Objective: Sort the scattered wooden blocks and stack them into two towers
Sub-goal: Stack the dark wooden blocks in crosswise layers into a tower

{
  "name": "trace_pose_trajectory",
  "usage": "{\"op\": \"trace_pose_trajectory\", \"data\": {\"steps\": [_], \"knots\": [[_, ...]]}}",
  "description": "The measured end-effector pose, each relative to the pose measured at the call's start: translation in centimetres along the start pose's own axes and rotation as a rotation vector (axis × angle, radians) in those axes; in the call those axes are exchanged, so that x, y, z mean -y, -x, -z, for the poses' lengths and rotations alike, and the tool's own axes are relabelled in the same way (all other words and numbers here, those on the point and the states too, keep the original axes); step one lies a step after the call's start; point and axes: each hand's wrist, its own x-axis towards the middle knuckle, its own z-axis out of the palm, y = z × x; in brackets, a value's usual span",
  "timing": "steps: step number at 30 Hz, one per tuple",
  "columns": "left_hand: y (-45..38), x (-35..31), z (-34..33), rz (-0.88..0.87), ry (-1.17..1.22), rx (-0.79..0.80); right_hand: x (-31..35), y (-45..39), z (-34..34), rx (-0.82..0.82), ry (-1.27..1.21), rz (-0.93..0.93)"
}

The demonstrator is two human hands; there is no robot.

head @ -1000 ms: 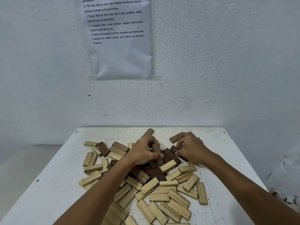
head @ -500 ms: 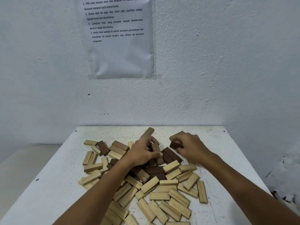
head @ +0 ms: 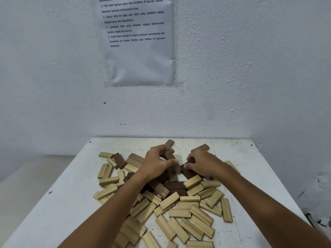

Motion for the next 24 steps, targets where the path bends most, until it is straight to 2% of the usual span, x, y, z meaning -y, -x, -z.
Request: {"op": "trace_pose_trajectory", "data": {"steps": [10, 12, 18, 20, 24], "knots": [[0.3, 0.0, 0.7, -0.038, -0.015, -0.088, 0.9, 0.2, 0.1, -0.029, -0.058, -0.089], [0.6, -0.1, 0.9, -0.043, -0.005, -0.101, 1.0, 0.5, -0.1, -0.103, -0.077, -0.080], [2.3, -1.8, 1.9, -0.062, 0.014, -0.142, 1.9, 2.4, 0.0, -0.523, -0.172, 0.091], [3.4, -2.7, 2.3, -0.077, 0.006, -0.149, 2.7, 3.4, 0.5, -0.558, -0.252, 0.142], [6.2, -4.4, 3.0, -0.049, -0.033, -0.117, 4.7, 6.3, 1.2, -0.483, -0.402, 0.204]]}}
